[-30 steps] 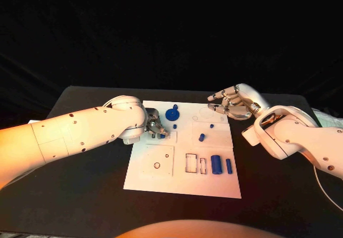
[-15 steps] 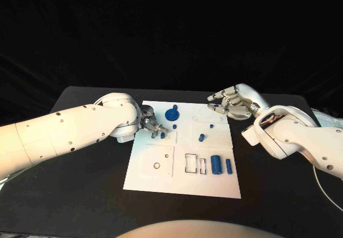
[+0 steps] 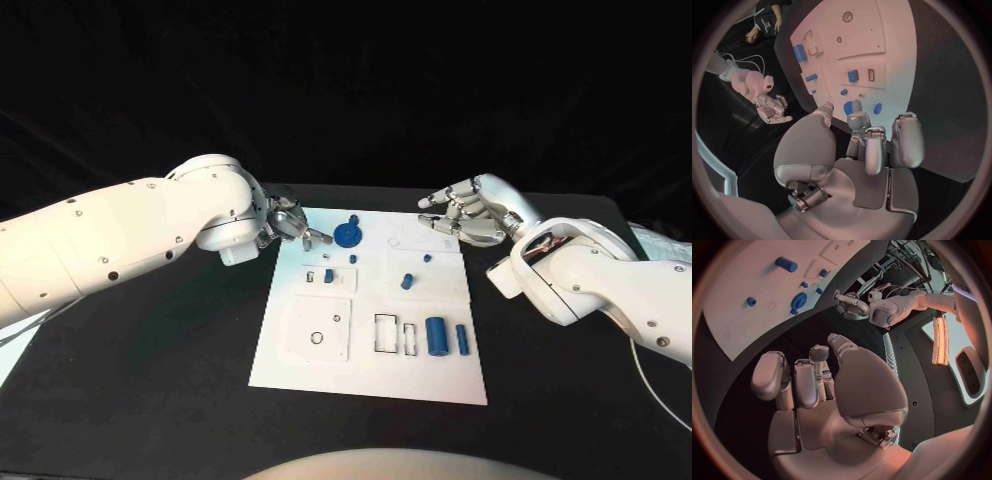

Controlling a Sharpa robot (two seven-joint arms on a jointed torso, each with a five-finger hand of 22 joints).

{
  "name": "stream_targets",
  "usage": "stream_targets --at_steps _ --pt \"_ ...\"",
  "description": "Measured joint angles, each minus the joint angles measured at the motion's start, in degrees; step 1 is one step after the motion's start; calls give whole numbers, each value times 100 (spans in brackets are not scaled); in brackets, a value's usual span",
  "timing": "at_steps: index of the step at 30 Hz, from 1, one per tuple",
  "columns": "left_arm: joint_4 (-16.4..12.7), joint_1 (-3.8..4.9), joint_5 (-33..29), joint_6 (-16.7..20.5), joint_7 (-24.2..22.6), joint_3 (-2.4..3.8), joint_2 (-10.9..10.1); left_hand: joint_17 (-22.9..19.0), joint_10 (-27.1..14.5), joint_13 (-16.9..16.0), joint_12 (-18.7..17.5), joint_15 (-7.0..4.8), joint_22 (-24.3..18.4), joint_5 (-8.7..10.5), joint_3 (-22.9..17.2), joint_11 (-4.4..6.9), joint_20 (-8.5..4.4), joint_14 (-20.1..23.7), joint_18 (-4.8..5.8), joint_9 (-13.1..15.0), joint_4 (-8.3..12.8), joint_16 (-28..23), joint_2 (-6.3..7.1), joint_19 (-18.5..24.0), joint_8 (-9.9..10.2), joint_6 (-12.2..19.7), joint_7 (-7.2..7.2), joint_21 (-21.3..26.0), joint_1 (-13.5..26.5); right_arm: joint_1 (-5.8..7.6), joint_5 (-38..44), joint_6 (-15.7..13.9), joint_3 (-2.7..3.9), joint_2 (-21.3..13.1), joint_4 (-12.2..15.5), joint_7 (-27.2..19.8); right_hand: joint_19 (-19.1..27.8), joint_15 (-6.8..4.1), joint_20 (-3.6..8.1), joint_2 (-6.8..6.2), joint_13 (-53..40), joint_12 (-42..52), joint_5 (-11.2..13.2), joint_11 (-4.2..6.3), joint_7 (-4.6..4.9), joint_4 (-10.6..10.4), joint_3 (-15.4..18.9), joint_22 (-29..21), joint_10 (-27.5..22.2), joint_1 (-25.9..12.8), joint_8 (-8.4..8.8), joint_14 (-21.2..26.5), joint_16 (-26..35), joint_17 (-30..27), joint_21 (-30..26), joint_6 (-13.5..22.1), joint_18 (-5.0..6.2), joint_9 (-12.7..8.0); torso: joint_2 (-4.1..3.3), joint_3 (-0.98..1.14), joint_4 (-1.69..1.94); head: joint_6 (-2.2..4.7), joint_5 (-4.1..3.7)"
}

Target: Assemble the parts on the task board

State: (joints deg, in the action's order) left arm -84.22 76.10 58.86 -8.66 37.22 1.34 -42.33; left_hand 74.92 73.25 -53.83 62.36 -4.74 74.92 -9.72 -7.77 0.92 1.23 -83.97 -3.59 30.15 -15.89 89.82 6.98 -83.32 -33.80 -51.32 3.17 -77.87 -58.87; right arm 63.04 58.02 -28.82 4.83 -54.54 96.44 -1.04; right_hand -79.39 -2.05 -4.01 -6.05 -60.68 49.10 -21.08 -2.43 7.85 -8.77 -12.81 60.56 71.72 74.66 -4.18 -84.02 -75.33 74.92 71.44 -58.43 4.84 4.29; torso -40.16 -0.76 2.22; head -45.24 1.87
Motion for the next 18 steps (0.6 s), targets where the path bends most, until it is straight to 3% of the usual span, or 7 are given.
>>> stream_targets --at_steps 4,7,12,15,18 --pt "358 111 -17 -126 -2 15 89 0 -174 239 -190 98 0 9 116 -114 96 1 2 -202 6 0 -101 28 285 152 131 66 -287 -8 -1 1 -1 17 -17 0 0 0 0 0 0 0 0 0 0 0 0 0 0 0 0 0 0 0 0 0 0 0 1 9 4 14 24" --pt "690 146 64 -205 -2 8 267 0 -212 318 -232 97 0 194 307 -153 127 0 1 -312 -68 0 -101 59 412 161 141 112 -288 -11 -2 1 -2 36 -27 0 0 0 0 0 0 0 -22 0 0 0 0 0 0 0 0 0 0 0 0 0 0 0 1 10 11 15 46" --pt "1254 167 372 -338 -24 -69 652 -1 -212 340 -232 137 0 223 429 -153 145 -1 1 -397 -52 0 -209 41 456 92 180 133 -396 -13 -3 1 -2 76 -47 -1 0 0 0 0 5 0 -34 0 0 0 0 0 0 0 0 0 0 -1 -22 0 0 0 -4 -1 4 35 94" --pt "1524 167 524 -407 -40 -113 796 -1 -243 360 -232 137 0 223 436 -122 145 -1 1 -412 -45 0 -335 41 456 -28 140 133 -522 -14 -3 4 -2 89 -55 -4 0 0 0 22 5 0 -34 0 0 0 0 0 0 22 0 0 0 -1 -21 0 0 0 -10 -4 -4 43 127" --pt "1807 151 661 -467 -64 -149 957 -1 -242 366 -232 137 0 223 436 -122 145 -1 1 -412 -45 0 -373 41 456 -100 129 133 -604 -16 -4 5 -2 94 -60 -7 0 0 0 23 11 0 -34 0 0 0 0 0 0 23 0 0 0 -1 -21 0 0 0 -18 -3 -9 57 140"
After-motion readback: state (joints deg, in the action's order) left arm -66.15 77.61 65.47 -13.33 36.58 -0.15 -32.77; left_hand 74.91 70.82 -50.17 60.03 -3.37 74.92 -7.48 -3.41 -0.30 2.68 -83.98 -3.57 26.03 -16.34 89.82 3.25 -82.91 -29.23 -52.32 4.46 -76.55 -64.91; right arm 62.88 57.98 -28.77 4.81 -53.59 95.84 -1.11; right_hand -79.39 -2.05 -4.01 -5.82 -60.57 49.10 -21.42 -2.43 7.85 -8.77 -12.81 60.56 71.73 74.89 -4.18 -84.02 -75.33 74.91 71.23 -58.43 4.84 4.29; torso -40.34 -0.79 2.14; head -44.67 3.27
